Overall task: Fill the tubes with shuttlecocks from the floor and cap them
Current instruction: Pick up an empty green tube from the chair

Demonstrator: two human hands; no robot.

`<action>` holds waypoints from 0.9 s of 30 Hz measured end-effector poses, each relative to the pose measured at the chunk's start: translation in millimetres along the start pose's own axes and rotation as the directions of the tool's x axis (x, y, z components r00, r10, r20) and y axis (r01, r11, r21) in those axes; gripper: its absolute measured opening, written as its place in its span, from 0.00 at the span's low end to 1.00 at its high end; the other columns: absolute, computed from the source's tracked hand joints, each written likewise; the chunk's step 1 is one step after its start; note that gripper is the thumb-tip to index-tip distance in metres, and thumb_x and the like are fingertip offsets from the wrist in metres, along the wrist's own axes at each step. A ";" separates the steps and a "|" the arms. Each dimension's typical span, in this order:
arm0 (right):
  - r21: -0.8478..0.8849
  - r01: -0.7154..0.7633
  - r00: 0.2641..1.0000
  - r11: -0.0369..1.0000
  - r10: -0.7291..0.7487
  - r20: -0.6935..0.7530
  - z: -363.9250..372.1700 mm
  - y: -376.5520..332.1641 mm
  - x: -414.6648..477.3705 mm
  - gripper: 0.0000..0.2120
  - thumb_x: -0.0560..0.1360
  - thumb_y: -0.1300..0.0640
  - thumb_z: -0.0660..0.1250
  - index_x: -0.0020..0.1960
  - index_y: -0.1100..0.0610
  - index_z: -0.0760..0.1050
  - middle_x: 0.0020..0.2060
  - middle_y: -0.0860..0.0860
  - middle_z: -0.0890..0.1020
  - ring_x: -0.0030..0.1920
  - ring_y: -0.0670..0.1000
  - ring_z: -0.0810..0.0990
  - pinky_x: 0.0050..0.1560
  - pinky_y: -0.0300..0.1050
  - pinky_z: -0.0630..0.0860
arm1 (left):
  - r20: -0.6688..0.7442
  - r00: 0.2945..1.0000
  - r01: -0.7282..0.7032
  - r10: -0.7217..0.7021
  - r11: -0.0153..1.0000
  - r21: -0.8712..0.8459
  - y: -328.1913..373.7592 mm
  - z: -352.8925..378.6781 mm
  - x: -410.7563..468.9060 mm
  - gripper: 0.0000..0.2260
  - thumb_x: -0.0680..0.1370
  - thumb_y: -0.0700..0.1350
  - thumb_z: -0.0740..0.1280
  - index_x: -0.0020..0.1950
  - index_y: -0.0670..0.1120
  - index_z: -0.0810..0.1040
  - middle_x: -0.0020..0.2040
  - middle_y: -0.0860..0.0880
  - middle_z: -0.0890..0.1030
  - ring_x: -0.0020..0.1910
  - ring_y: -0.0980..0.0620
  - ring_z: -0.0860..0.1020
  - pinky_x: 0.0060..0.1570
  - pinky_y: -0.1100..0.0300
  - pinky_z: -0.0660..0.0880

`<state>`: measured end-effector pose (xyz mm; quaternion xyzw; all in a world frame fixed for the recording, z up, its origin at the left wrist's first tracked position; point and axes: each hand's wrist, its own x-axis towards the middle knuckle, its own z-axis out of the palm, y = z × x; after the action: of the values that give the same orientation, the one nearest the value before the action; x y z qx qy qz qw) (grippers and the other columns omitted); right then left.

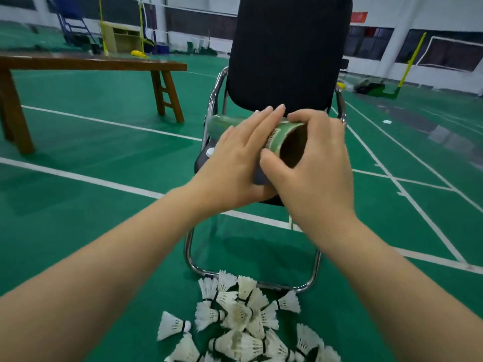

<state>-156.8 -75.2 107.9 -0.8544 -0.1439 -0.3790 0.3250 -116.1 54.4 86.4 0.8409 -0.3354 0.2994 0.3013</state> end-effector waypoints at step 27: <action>0.312 -0.396 0.772 0.864 0.130 0.622 145.9 14.1 -144.4 0.44 0.59 0.48 0.80 0.67 0.55 0.60 0.56 0.45 0.64 0.53 0.35 0.62 0.52 0.18 0.58 | 0.130 0.912 0.399 -0.390 0.916 -0.050 -77.6 32.8 -197.9 0.32 0.65 0.47 0.67 0.67 0.56 0.60 0.61 0.51 0.72 0.59 0.51 0.71 0.60 0.49 0.69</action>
<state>-166.0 11.3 -78.5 -0.8480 -0.1910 -0.0079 0.4943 -166.4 153.1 -97.9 0.8954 -0.1871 0.1695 0.3668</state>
